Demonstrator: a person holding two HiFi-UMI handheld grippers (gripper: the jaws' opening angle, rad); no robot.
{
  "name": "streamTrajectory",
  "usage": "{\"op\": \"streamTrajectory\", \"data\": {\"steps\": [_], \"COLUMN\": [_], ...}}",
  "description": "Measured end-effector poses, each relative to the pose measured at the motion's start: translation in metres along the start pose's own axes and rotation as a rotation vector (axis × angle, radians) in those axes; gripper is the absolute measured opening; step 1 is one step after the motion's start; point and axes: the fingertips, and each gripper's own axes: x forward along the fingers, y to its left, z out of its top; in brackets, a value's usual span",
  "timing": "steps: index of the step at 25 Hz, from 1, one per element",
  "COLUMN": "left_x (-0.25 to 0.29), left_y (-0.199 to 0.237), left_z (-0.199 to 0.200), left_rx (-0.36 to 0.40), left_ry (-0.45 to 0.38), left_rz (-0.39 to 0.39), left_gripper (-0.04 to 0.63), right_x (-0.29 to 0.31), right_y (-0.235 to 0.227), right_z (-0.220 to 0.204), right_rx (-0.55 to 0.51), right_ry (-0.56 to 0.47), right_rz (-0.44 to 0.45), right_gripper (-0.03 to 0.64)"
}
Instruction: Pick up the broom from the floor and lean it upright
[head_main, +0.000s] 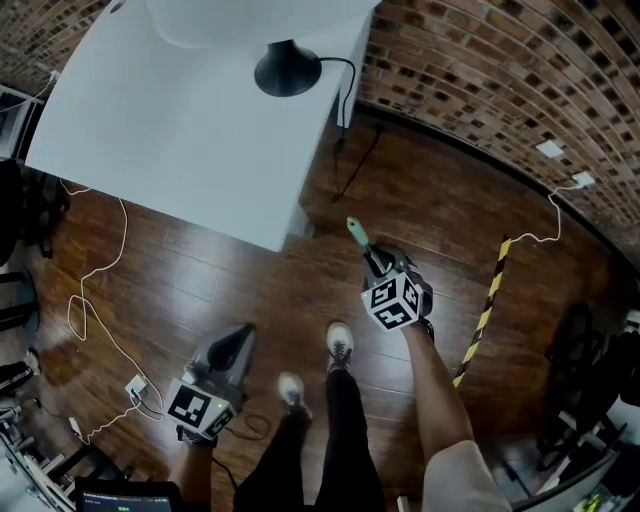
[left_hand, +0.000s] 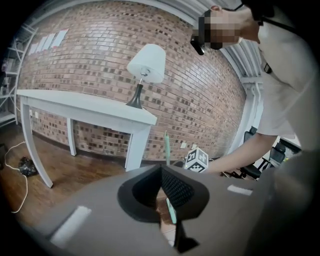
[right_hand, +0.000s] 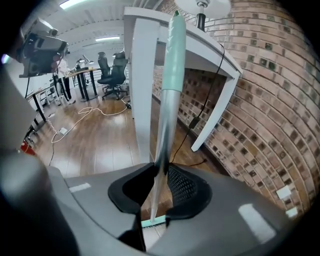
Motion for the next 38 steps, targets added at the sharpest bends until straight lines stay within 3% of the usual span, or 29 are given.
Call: {"op": "streamTrajectory", "data": {"steps": [6,14,32,38], "left_x": [0.023,0.027,0.036,0.045], "left_y": [-0.004,0.018,0.028,0.028], "left_z": [0.013,0.022,0.023,0.011], "left_rx": [0.012,-0.018,-0.013,0.076], "left_ry": [0.041,0.051,0.036,0.074], "left_rz": [-0.008,0.034,0.034,0.132], "left_gripper": [0.000,0.000,0.000,0.000], "right_x": [0.033,0.064,0.056,0.064], "right_y": [-0.034,-0.052,-0.059,-0.055], "right_z": [0.034,0.072,0.105,0.111], "right_rx": [-0.121,-0.181,-0.055,-0.064], "right_ry": [0.003,0.003,-0.092,-0.081], "right_rz": [0.026,0.040,-0.027,-0.013], "right_gripper": [0.101,0.101,0.094,0.095]}}
